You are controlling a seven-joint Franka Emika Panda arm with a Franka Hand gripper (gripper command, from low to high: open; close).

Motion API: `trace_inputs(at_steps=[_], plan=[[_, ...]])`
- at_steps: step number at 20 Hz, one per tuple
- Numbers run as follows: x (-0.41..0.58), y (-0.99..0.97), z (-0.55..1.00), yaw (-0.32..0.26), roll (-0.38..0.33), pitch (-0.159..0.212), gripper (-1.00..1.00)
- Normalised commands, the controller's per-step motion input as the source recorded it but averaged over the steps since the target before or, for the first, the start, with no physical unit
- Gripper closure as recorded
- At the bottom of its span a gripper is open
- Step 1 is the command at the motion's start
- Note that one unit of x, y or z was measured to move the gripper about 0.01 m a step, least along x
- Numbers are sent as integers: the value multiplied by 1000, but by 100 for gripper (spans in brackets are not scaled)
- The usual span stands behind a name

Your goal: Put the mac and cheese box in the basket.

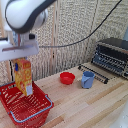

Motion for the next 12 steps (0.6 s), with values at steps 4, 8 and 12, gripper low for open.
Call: trace_inputs(at_steps=[4, 8, 12], plan=[[0, 104, -741, 0, 53, -1, 100], [77, 79, -327, 2, 28, 91, 100], [54, 49, 167, -1, 21, 69, -100]])
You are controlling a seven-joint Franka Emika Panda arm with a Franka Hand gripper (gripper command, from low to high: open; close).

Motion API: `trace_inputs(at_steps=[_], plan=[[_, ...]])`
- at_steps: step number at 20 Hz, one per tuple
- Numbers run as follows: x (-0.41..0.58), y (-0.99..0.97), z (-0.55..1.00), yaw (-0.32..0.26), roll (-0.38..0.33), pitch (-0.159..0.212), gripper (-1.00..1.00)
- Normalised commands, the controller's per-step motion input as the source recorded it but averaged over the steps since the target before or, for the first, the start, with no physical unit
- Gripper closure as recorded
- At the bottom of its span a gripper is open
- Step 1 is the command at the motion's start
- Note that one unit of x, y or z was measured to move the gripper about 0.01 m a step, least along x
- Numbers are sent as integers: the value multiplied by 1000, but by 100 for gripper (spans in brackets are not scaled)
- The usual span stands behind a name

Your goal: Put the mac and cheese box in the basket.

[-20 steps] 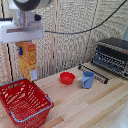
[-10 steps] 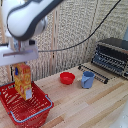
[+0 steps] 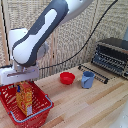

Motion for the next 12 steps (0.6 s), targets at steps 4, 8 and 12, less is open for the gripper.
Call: trace_inputs(at_steps=[4, 8, 12], plan=[[49, 4, 621, -69, 4, 53, -100], [2, 0, 938, -91, 0, 33, -100], [0, -40, 1000, -58, -5, 53, -100]])
